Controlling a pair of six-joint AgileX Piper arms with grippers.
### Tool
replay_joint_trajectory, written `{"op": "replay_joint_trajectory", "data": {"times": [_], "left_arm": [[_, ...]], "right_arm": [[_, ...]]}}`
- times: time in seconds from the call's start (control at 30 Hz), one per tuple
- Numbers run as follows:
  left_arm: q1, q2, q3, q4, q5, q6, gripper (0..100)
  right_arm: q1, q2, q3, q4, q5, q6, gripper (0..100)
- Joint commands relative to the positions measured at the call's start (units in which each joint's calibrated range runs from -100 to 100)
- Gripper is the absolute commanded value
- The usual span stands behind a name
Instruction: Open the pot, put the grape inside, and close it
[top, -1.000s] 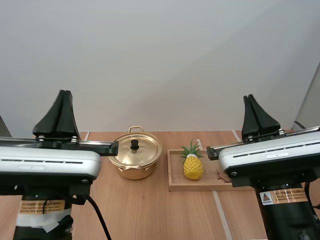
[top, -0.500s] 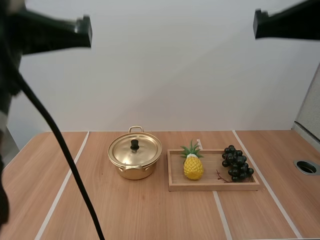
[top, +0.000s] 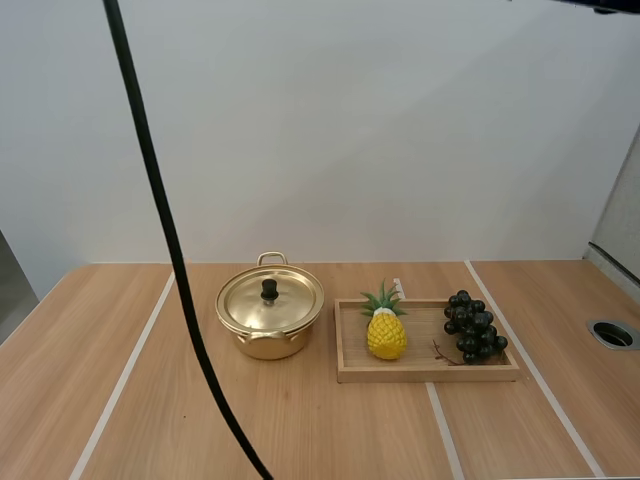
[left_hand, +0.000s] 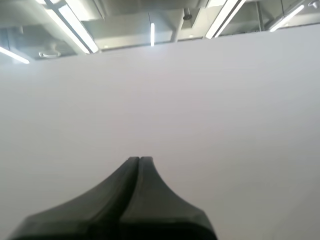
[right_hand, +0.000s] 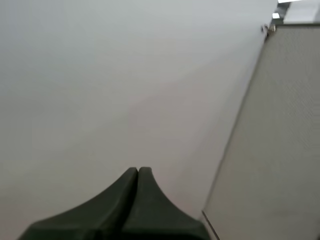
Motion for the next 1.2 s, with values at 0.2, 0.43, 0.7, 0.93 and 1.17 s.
{"op": "replay_joint_trajectory", "data": {"times": [0.2,0.43,0.7,0.93,1.17], "left_arm": [[0.02,11.7,-4.7,0.8,22.9,-2.3,0],[0.02,20.8,-4.7,0.8,42.2,-2.3,0],[0.02,26.4,-4.7,0.0,43.9,-3.4,0],[0.02,28.1,-4.7,-0.1,45.7,-3.2,0],[0.02,32.0,-4.1,-0.1,51.6,-1.9,0]], "right_arm": [[0.1,13.7,-5.3,-2.8,24.6,0.4,0],[0.1,17.5,-2.9,-1.2,24.6,0.3,0],[0.1,17.5,6.6,5.1,24.6,0.3,0],[0.1,17.5,16.7,5.1,24.6,0.3,0],[0.1,17.5,23.4,5.2,24.6,0.3,0]]}}
